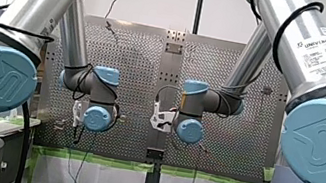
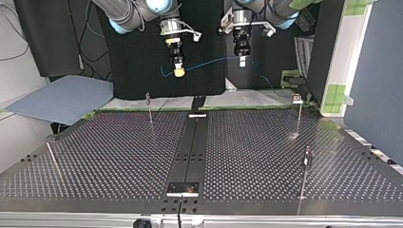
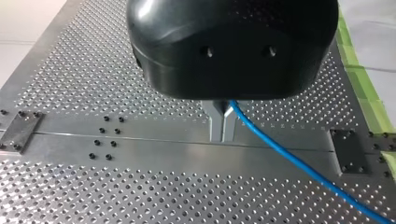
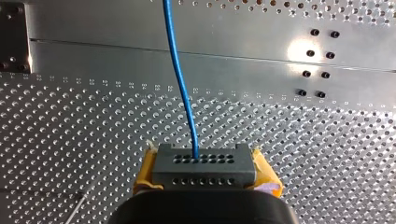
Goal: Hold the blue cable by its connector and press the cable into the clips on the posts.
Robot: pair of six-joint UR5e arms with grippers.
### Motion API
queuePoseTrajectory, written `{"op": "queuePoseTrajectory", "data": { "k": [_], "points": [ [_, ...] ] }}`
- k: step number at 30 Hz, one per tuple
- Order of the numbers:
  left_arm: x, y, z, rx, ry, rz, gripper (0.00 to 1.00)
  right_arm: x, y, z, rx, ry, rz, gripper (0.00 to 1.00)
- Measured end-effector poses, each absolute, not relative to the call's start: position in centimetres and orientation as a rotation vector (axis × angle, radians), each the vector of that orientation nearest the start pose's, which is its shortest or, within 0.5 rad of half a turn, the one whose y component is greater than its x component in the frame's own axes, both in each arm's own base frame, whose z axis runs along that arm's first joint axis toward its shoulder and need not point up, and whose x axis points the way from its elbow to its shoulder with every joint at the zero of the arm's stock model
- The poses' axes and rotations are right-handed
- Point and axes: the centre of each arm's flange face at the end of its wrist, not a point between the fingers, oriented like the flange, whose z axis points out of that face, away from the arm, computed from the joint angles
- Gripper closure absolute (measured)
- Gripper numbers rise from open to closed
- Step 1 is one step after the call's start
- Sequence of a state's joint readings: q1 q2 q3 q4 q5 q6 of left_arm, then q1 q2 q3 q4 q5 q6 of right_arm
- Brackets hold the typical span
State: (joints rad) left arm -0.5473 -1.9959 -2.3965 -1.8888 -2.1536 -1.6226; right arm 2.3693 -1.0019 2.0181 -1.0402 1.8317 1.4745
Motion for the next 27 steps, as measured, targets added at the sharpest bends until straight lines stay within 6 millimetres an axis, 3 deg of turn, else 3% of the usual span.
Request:
{"op": "queuePoseTrajectory", "data": {
  "k": [10,24,27],
  "points": [
    [27.1,-25.7,5.1,-0.035,1.637,0.024,1.0,45.8,-29.6,9.0,1.588,-0.81,1.546,1.0],
    [27.0,-25.7,4.8,-0.032,1.642,0.027,1.0,45.9,-29.5,9.0,1.59,-0.809,1.543,1.0],
    [27.0,-25.7,4.8,-0.032,1.642,0.027,1.0,46.1,-29.0,8.1,1.622,-0.801,1.518,1.0]
  ]
}}
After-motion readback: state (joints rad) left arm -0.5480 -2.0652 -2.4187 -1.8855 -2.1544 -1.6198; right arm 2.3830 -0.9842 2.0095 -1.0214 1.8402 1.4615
